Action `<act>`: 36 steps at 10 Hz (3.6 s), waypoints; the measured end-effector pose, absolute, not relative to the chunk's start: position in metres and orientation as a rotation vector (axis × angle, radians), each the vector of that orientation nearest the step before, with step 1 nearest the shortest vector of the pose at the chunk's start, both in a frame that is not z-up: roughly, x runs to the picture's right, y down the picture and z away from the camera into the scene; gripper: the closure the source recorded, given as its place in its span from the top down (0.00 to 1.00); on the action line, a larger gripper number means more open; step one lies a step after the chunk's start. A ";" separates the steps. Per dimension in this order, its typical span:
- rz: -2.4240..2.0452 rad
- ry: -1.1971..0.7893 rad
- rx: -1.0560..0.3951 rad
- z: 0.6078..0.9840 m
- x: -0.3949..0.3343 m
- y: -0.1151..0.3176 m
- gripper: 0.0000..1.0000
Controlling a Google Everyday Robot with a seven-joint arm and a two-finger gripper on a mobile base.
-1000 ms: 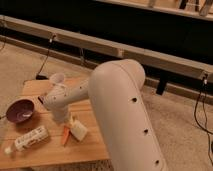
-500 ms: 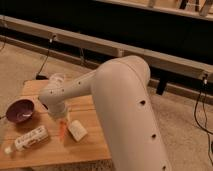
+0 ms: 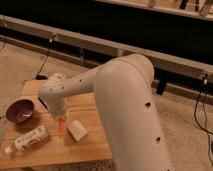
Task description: Place the pepper in the ceramic cup
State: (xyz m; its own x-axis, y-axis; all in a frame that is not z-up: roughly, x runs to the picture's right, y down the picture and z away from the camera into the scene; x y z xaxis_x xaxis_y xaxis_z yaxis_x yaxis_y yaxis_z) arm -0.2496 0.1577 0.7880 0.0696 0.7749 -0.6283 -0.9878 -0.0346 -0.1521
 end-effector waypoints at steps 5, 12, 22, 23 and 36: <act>1.475 0.304 -0.564 0.788 -0.279 0.089 0.00; 1.427 0.112 -0.318 0.748 -0.320 -0.038 0.00; 1.465 0.112 -0.185 0.808 -0.302 -0.099 0.00; 1.454 0.113 -0.185 0.815 -0.308 -0.101 0.00; 1.414 0.172 -0.157 0.871 -0.317 -0.143 0.00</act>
